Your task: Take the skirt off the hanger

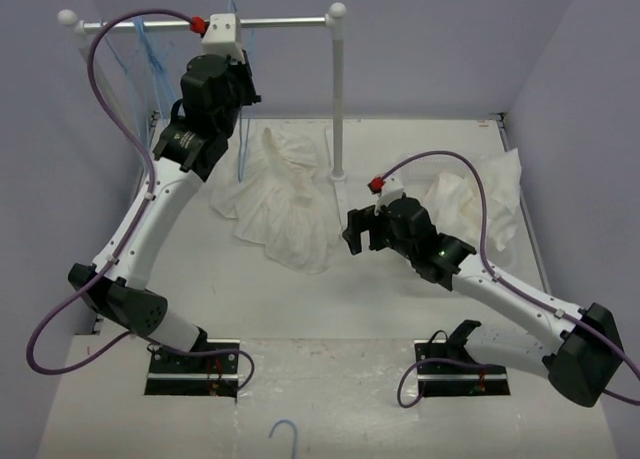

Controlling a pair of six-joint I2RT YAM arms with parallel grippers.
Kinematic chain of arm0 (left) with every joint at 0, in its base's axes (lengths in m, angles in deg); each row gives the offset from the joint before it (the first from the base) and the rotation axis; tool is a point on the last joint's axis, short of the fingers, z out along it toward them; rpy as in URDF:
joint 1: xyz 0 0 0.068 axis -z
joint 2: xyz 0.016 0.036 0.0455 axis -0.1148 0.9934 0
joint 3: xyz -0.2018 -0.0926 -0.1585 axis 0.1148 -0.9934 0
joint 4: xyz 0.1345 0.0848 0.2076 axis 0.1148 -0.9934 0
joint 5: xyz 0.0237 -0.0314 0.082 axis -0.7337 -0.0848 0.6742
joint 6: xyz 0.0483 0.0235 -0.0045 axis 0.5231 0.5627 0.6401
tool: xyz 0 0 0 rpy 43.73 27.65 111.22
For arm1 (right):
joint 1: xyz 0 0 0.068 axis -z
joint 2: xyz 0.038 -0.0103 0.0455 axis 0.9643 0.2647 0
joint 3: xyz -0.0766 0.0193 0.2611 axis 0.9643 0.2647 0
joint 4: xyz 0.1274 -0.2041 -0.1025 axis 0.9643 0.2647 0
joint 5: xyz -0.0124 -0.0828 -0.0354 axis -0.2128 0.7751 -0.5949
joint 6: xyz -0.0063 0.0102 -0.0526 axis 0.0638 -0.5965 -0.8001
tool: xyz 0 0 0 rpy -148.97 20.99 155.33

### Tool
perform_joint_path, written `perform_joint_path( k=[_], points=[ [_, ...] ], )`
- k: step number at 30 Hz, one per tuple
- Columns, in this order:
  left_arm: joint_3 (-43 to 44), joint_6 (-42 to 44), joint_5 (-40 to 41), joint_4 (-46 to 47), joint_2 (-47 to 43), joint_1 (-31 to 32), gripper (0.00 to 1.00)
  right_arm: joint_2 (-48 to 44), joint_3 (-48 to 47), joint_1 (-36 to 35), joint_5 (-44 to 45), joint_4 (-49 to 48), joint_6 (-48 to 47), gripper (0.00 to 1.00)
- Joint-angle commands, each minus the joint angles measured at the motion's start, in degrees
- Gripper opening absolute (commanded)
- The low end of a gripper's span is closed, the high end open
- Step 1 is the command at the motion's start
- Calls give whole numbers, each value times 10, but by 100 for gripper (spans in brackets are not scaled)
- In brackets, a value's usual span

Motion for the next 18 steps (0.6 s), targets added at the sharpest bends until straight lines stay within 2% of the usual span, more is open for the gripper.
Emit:
perform_joint_path(
  k=[1,9,12,18],
  points=[
    [34,23,-10,53,7,-8,0,17,-33,7,-3,-13,-5,99],
    [40,16,-46,25,44,-62,0,47,-45,13,-17,-34,-15,99],
    [3,22,-75,34,32,-65,0,54,-48,13,-20,-37,-20,99],
    [-69,6,-77,36,-11,-65,0,51,-44,13,-65,-77,-24,99]
  ],
)
